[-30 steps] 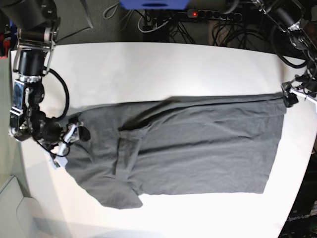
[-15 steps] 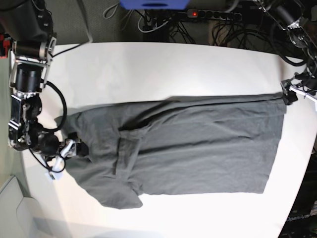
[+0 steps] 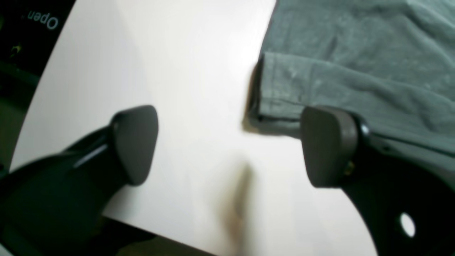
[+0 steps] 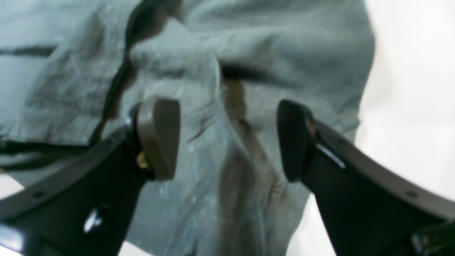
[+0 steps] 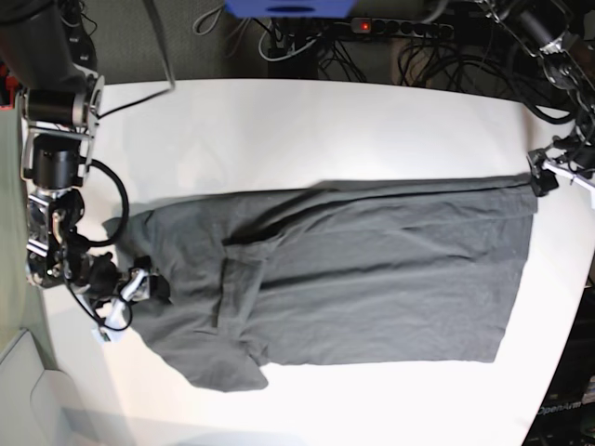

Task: Layout the t-shirt on the table in an organized manner, then fold the t-shirt properly

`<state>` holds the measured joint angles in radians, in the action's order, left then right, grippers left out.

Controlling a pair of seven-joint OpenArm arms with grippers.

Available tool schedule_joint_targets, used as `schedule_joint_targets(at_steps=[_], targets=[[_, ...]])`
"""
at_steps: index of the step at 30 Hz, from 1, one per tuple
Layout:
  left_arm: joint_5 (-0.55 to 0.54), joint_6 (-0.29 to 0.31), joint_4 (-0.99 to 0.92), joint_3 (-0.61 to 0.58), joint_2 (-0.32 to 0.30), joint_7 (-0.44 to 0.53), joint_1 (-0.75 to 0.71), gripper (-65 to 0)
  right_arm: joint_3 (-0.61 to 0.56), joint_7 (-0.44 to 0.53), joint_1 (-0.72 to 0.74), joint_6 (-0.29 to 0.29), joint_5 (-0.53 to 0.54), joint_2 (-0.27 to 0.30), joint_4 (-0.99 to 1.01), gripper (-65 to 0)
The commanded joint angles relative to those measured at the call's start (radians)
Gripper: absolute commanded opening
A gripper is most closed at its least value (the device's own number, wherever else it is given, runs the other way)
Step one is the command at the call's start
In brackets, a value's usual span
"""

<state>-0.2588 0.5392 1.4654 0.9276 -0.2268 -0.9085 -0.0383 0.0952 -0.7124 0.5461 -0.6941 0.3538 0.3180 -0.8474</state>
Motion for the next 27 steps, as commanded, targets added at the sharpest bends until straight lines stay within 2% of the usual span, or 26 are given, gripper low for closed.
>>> schedule_joint_targets(at_steps=[1,5,14,18,22,27], targets=[[-0.010,0.000,0.019,0.003,-0.021,0.021,0.010,-3.2,0.004,0.026,0.033,-0.004,0.001,-0.001,-0.014,-24.8],[-0.010,0.000,0.019,0.003,-0.021,0.021,0.013,-3.2,0.004,0.050,0.025,-0.004,-0.049,-0.021,-0.014,-24.9],[-0.010,0.000,0.019,0.003,-0.021,0.021,0.015,-3.2,0.004,0.078,0.010,-0.004,-0.049,-0.030,0.000,-25.1],[-0.010,0.000,0.019,0.003,-0.021,0.021,0.015,-3.2,0.004,0.129,0.015,-0.004,-0.049,-0.030,0.066,-25.9],[-0.010,0.000,0.019,0.003,-0.021,0.021,0.013,-3.2,0.004,0.159,0.012,-0.004,-0.049,-0.029,0.089,-34.4],[-0.009,0.000,0.019,0.003,-0.021,0.021,0.015,-3.2,0.004,0.159,0.013,-0.004,-0.049,-0.030,0.089,-52.1]])
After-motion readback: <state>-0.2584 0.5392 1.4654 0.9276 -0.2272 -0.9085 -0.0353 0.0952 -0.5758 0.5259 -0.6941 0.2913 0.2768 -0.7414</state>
